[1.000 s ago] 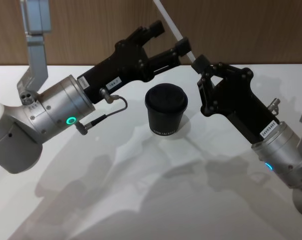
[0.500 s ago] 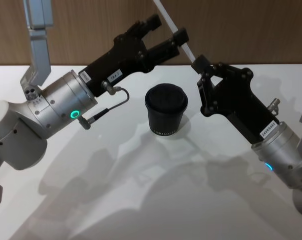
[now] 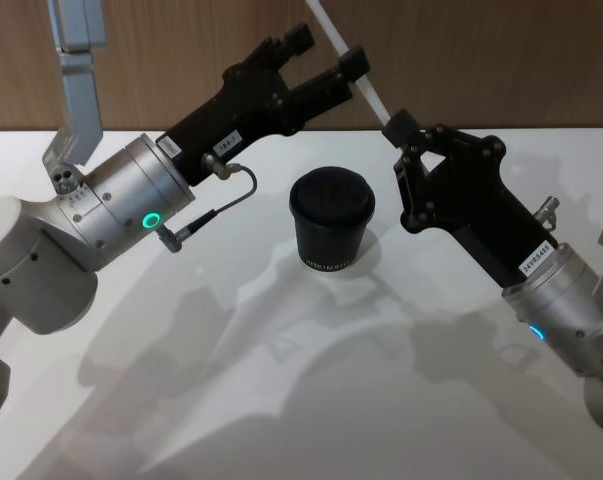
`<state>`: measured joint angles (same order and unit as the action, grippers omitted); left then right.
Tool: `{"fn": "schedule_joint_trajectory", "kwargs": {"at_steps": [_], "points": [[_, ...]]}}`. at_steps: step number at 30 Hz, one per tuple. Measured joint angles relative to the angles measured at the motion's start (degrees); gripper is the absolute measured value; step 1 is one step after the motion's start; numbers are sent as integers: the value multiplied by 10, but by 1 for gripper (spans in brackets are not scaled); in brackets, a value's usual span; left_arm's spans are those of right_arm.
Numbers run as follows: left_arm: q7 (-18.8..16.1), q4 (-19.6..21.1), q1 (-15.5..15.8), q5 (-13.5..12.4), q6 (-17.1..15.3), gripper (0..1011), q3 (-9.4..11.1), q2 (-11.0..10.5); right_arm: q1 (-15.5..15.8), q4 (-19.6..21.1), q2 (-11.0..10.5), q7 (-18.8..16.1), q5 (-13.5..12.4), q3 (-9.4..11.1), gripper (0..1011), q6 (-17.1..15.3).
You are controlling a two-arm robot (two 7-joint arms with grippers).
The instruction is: Pick up the straw with one hand, pass it to the other hand, and insert it into the cup.
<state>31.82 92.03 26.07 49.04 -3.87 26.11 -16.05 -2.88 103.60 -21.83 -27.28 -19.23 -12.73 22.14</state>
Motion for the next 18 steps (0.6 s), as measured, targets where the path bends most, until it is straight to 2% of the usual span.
{"fn": "schedule_joint_trajectory", "kwargs": {"at_steps": [18], "points": [[5,-5,3,8,5,1002,3,1,0,0,0,0,0,0,0,0]]}}
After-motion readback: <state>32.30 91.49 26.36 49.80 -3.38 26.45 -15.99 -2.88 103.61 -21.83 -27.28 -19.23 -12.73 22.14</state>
